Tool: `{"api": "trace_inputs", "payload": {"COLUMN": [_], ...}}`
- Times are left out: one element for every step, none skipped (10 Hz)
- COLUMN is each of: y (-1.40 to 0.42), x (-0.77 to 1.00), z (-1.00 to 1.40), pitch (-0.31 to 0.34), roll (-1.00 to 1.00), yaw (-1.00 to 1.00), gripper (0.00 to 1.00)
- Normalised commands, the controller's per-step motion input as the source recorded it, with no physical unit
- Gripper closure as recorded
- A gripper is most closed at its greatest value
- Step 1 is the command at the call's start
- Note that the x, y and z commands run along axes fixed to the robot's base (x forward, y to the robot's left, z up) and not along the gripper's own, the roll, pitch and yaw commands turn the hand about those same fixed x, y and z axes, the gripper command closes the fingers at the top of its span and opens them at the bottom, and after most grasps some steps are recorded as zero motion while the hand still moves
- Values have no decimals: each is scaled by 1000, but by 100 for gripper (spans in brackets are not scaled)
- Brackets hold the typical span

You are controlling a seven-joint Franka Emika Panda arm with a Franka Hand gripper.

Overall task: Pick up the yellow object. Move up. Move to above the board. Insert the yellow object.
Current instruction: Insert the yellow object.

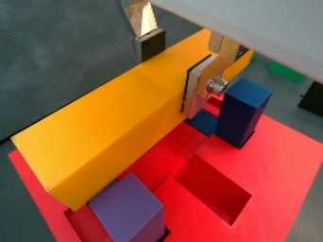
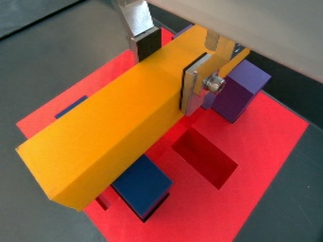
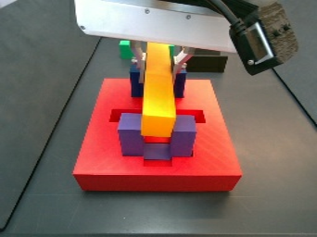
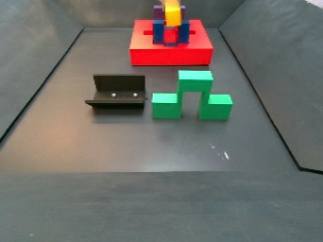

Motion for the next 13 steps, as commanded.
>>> {"api": "trace_inputs", "payload": {"y": [-106, -106, -109, -140, -106, -14, 0, 3, 34, 0, 0, 0, 0], "x": [46, 40, 0, 0, 6, 137, 249, 297, 403, 294, 191, 126, 66], "z": [-20, -14, -54, -106, -194, -283, -337, -283, -131, -74, -77, -146, -191], "pitch": [34, 41, 43, 51, 74, 73, 99, 110, 123, 120, 86, 56, 37], "roll": [101, 114, 144, 154, 133, 160, 199, 201, 146, 93, 61, 37, 0], "yaw": [0, 0, 0, 0, -23, 0, 0, 0, 17, 0, 0, 0, 0], "gripper": [100, 100, 100, 100, 100, 100, 100, 100, 100, 100, 100, 100, 100]}}
